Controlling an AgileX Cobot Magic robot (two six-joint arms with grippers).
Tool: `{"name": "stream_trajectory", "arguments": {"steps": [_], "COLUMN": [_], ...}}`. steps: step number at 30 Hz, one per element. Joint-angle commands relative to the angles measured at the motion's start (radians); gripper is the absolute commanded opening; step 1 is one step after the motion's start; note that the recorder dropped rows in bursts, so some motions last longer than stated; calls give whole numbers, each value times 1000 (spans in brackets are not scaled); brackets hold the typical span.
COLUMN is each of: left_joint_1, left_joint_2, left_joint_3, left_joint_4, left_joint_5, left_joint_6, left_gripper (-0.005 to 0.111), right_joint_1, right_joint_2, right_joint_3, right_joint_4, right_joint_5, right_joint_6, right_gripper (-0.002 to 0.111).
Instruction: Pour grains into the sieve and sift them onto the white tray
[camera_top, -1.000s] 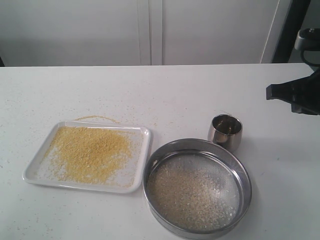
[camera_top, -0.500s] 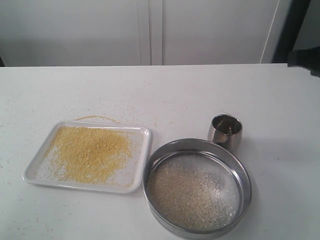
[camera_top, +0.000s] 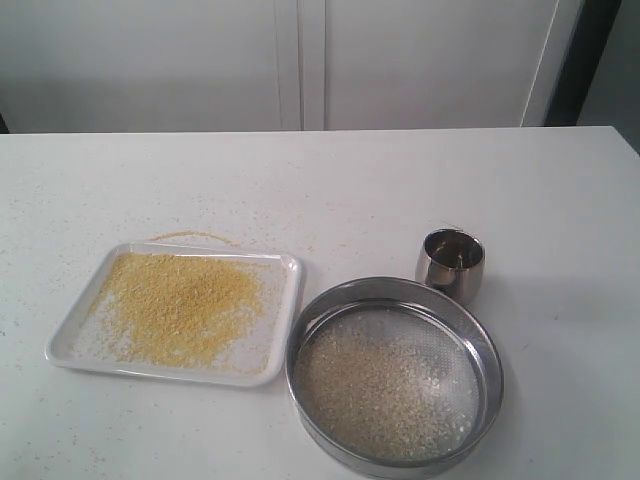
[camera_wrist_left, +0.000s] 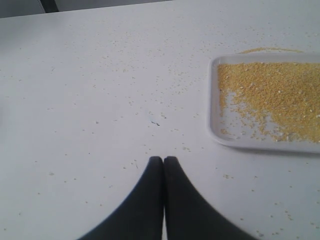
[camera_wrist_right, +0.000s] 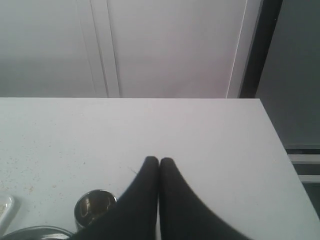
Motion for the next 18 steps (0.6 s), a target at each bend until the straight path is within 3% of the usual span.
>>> {"name": "stream_trajectory", "arguments": {"steps": [1, 18], "left_joint_1": [4, 4], "left_joint_2": [-5, -5], "left_joint_3": [5, 5], "left_joint_4": [-11, -11], "left_joint_5": [-4, -4], "left_joint_6": [0, 0], "left_gripper": [0, 0], "right_joint_1": [-4, -4], "right_joint_2": [-90, -314], "right_joint_3": [79, 203], "right_joint_4": [-13, -11], "right_joint_5": [-9, 60], "right_joint_6": [-11, -11], "right_gripper": [0, 0]}}
